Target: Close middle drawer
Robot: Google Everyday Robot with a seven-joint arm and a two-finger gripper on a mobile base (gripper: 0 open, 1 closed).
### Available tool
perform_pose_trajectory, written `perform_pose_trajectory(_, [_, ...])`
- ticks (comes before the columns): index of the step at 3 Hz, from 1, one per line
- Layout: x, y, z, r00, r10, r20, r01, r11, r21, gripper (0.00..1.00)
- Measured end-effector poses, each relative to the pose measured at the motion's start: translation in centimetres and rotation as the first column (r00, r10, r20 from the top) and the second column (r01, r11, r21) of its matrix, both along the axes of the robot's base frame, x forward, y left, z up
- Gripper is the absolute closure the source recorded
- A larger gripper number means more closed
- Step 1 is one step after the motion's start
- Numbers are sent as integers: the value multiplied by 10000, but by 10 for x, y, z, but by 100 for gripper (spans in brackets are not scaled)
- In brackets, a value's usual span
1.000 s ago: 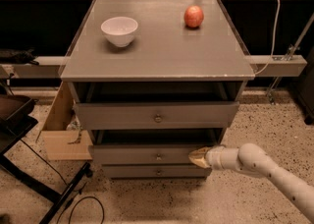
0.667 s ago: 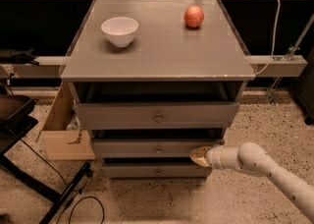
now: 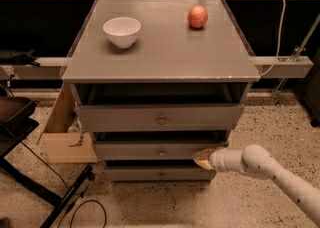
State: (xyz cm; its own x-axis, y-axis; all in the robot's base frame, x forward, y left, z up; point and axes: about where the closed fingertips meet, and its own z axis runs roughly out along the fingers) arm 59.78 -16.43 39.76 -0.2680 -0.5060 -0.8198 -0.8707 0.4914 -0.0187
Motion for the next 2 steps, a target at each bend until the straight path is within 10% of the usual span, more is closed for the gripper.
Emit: perform_pose_trajectory(2, [0, 0, 0, 10000, 1, 0, -1, 10000, 0, 4])
